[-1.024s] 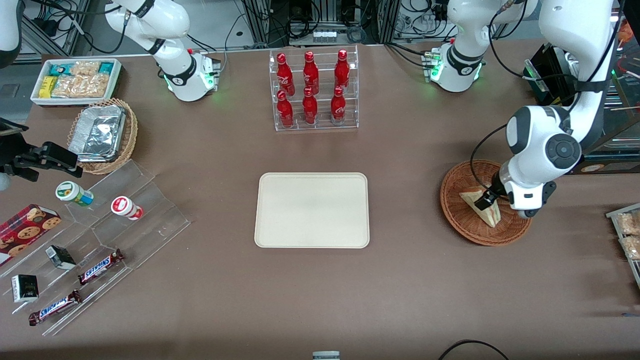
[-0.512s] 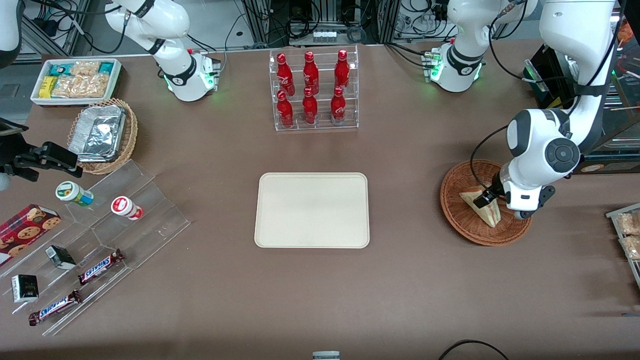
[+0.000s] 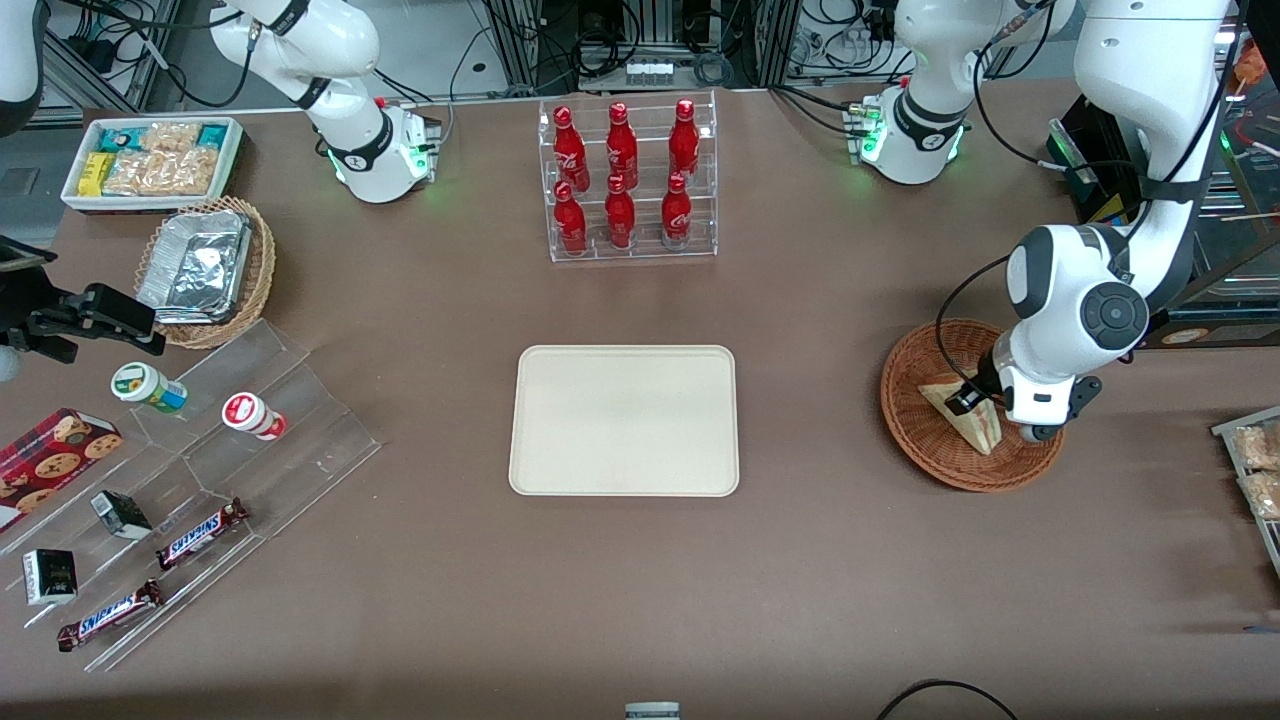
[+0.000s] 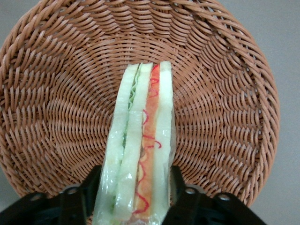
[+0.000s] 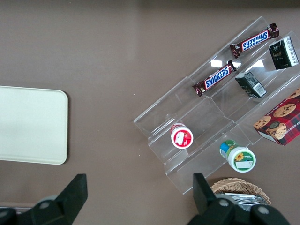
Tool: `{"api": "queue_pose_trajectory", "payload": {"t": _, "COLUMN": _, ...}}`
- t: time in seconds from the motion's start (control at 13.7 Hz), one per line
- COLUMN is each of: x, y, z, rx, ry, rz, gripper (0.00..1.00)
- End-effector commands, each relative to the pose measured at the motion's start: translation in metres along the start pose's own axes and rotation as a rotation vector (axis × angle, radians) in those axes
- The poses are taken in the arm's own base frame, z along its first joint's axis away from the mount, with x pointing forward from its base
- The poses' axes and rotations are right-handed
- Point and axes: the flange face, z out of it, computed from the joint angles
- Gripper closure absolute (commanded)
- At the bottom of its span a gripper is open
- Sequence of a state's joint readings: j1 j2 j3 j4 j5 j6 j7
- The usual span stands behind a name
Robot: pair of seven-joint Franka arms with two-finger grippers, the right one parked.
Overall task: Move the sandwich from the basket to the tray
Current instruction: 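Close the left gripper on the wrapped sandwich's crust edge, then lift the sandwich and carry it with the left gripper over the tray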
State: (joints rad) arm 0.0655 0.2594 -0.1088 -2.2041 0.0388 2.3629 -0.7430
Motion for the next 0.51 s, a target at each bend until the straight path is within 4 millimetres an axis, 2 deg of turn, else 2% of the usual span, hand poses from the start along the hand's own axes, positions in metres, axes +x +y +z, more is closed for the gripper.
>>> {"api": "queue_pose_trajectory", "payload": {"t": 0.0, "x": 0.001, "y": 0.001, "z": -0.005, "rx": -0.004, "ry": 0.019, "rz": 0.016, "gripper": 0.8}}
{"api": "queue_pose_trajectory", "payload": {"t": 0.15, "x": 0.002, "y": 0.004, "z": -0.023, "rx": -0.004, "ry": 0.026, "rz": 0.011, "gripper": 0.8}}
{"api": "queue_pose_trajectory", "payload": {"t": 0.29, "x": 0.0, "y": 0.012, "z": -0.068, "rx": 0.038, "ry": -0.004, "rz": 0.03, "gripper": 0.8}}
{"api": "queue_pose_trajectory", "payload": {"t": 0.44, "x": -0.016, "y": 0.033, "z": -0.12, "rx": 0.071, "ry": -0.011, "rz": 0.081, "gripper": 0.8}}
